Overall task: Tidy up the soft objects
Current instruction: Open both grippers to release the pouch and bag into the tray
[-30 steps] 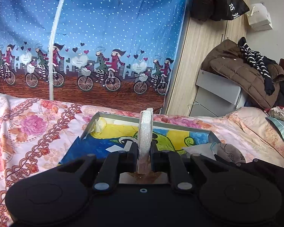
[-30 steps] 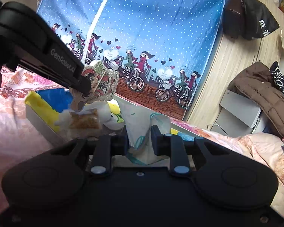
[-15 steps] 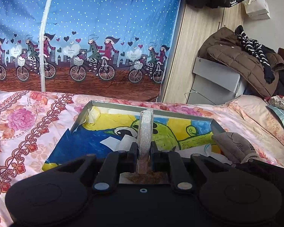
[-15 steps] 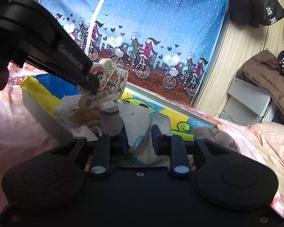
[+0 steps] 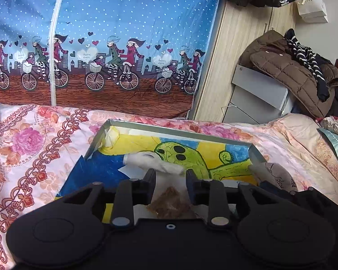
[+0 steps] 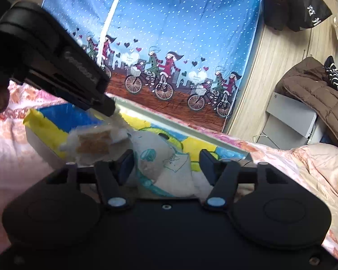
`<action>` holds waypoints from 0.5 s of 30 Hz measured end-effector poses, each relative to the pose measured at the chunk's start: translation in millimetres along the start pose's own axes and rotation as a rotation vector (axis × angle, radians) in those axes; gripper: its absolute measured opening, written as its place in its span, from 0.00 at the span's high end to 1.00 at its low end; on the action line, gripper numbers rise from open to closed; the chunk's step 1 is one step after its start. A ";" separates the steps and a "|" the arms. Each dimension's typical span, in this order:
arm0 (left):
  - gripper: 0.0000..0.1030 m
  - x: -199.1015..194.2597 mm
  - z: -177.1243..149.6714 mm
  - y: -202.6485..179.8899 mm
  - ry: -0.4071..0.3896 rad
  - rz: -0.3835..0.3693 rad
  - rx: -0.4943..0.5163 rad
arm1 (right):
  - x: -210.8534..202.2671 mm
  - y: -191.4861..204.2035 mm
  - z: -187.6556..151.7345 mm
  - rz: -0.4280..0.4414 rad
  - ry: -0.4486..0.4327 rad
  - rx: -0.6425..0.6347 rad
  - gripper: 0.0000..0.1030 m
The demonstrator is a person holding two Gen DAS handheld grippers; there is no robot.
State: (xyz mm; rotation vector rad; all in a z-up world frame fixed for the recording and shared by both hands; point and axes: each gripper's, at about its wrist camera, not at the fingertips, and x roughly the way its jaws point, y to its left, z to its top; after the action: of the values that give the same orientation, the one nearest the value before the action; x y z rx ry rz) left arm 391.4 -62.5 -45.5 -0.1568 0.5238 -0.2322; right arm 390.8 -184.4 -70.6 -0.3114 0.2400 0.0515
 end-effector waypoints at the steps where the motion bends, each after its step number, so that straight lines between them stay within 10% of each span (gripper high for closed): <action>1: 0.64 -4.0 2.0 -0.1 -0.003 0.002 -0.004 | -2.1 -2.5 2.8 -0.003 -0.007 0.007 0.36; 15: 0.25 -99.9 16.3 -3.2 -0.183 0.082 0.016 | -51.8 -50.4 46.1 0.018 -0.102 0.194 0.01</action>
State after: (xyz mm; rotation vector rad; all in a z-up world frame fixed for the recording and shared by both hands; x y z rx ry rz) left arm 315.2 -38.3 16.6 -0.1391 0.3457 -0.1406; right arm 355.4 -218.8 -0.6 -0.1135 0.1447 0.0613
